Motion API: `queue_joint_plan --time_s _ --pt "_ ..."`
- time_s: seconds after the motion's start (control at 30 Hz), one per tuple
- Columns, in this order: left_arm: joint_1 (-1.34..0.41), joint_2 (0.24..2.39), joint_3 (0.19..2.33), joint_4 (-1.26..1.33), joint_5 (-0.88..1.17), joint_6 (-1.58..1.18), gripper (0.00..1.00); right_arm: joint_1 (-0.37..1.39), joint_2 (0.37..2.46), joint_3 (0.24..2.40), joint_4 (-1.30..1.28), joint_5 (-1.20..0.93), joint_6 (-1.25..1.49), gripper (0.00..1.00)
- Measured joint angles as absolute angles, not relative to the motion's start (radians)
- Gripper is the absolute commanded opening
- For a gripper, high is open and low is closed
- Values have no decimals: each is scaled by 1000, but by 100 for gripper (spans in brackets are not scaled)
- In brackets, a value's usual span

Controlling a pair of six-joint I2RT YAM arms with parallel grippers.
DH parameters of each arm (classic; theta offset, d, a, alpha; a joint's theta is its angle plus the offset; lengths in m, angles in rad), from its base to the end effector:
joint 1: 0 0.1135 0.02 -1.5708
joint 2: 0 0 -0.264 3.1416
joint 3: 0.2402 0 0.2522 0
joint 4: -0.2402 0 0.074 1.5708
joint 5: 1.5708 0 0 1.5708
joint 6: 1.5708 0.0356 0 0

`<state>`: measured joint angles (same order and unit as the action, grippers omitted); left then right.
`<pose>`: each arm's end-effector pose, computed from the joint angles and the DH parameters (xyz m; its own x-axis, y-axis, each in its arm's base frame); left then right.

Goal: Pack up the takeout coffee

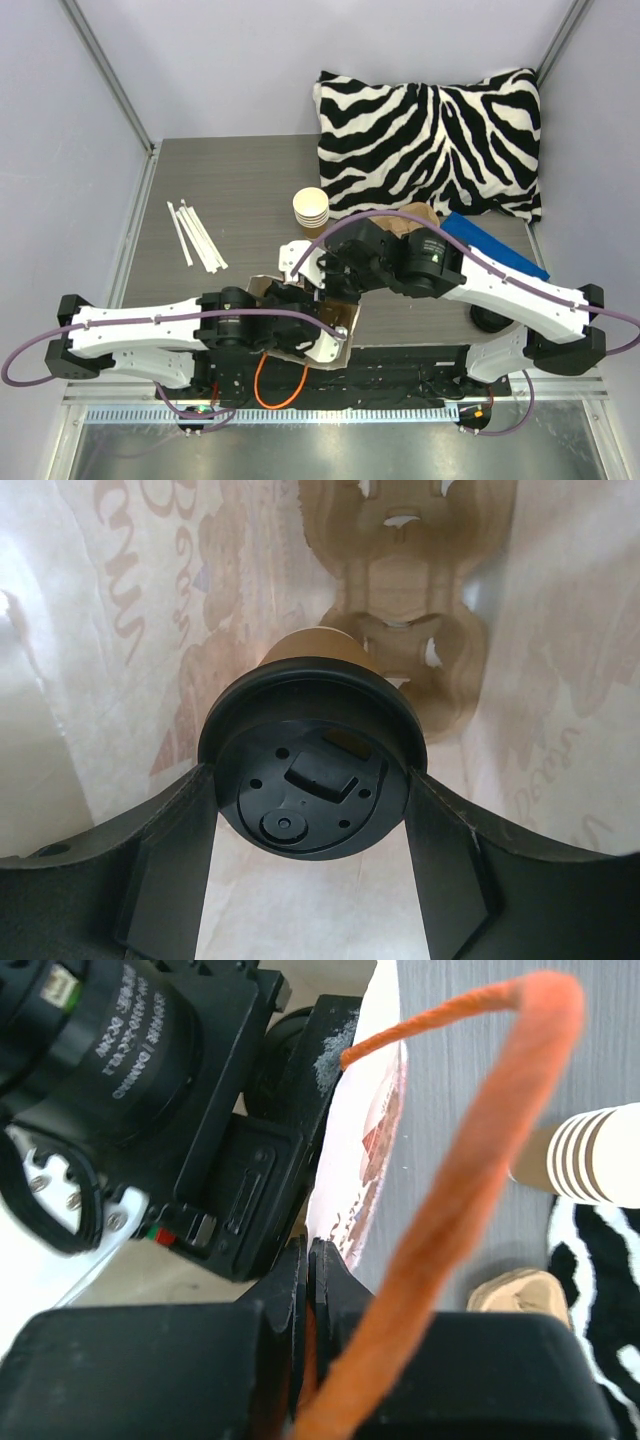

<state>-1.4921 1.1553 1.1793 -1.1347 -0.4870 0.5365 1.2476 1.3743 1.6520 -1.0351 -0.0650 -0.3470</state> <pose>0.0326 -0.2018 0.3264 0.3814 0.9091 -0.1673 0.7792 -0.2188 0.5874 0.0827 0.2541 0.4220 0.1217 -0.7052 -0.6985 -0.9781 0.0344 -0.2051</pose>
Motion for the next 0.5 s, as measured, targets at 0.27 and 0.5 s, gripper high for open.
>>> queue_joint_plan --time_s 0.27,0.5 --pt "-1506 1154 1131 -1106 -503 483 0 1299 1411 1679 -1071 33 -369 1" --pt "-1505 1114 1082 -1075 -534 475 0 1320 1420 1730 -1080 91 -391 1"
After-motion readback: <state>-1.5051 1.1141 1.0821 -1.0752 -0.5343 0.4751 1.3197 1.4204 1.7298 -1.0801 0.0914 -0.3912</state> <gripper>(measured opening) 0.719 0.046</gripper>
